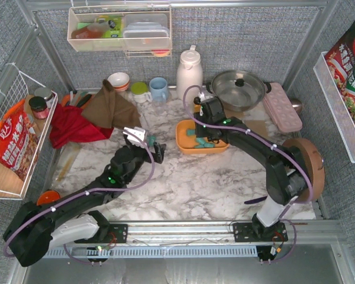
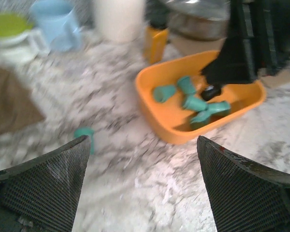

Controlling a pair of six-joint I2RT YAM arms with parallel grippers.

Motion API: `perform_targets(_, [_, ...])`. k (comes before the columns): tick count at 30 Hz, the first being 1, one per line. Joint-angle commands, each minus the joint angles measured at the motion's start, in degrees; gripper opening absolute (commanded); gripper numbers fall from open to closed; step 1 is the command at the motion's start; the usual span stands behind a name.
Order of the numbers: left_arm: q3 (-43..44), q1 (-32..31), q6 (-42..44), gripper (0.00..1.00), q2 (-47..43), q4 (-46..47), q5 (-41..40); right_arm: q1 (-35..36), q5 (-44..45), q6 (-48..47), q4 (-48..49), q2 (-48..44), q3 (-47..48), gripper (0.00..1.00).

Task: Mix the coffee capsules in the storage basket

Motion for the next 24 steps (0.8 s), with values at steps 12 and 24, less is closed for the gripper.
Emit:
perform_targets(12, [7.72,3.73,-43.17,0.99,-3.24,-58.61,-33.91,-0.42,9.03,-3.14,2.59,1.78,-3.43,0.72])
perform_targets(24, [2.63,9.51,-47.4,0.98,0.02,-60.46,-24.85,-0.48,4.19,-2.57,5.31,-3.95,-10.72,0.71])
